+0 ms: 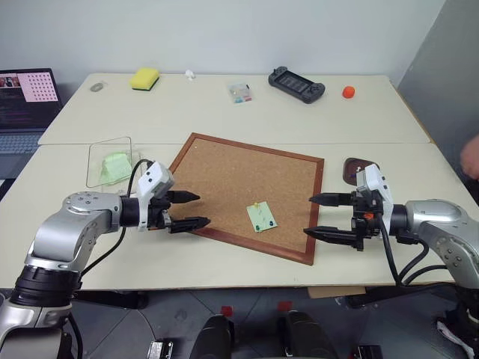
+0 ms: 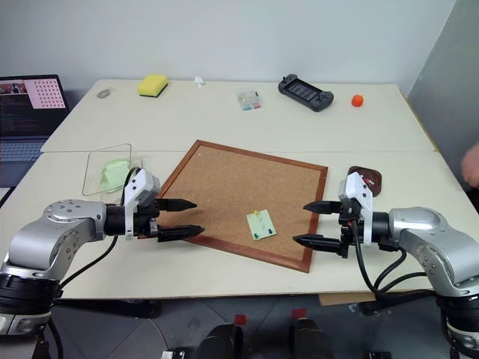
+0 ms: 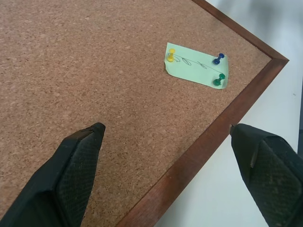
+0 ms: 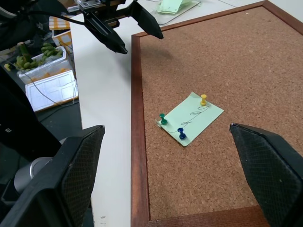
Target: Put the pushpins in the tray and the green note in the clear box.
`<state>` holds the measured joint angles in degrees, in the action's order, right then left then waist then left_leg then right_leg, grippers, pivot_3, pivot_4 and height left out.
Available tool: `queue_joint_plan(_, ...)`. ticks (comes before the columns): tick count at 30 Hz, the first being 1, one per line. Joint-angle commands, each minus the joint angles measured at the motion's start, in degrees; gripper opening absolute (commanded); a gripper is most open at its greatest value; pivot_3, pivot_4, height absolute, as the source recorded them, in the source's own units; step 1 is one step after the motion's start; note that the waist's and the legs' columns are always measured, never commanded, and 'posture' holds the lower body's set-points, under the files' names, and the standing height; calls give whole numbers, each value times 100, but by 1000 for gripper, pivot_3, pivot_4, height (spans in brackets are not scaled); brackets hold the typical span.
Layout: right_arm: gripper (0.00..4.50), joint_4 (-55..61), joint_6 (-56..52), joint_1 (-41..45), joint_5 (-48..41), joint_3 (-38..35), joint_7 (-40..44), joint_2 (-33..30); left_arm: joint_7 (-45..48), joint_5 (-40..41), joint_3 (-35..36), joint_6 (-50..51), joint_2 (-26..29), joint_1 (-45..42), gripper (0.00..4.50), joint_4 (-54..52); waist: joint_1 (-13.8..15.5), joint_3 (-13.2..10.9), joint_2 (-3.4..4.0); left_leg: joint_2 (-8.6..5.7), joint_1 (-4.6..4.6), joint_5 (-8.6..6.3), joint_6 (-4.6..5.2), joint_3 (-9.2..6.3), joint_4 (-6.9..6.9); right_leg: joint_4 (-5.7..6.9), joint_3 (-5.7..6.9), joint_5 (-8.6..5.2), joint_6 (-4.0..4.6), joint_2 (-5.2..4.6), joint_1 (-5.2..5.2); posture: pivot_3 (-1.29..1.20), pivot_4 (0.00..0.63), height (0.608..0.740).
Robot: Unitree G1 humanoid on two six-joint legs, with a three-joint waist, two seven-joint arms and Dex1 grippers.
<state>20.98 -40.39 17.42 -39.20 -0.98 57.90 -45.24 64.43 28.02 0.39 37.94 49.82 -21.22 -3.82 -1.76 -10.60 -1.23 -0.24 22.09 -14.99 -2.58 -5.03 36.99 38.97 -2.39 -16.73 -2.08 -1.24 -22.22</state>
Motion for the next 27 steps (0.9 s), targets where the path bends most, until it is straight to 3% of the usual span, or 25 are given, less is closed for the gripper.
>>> queue_joint_plan(1, 4480, -36, 188, 2, 68, -73, 64, 15, 34, 75, 204, -78, 41, -16, 4493, -157, 0, 0, 0, 0, 0, 0, 0, 0, 0, 0, 0, 0, 0, 0, 0, 0, 150, 740)
queue_joint_plan(27, 4480, -23, 296, 7, 129, -9, 33, 128, 239, 642, 373, 600, 39, -283, 4493, -261, -8, 0, 0, 0, -1, 0, 0, 0, 1, 2, 0, 0, 0, 1, 0, 0, 150, 740)
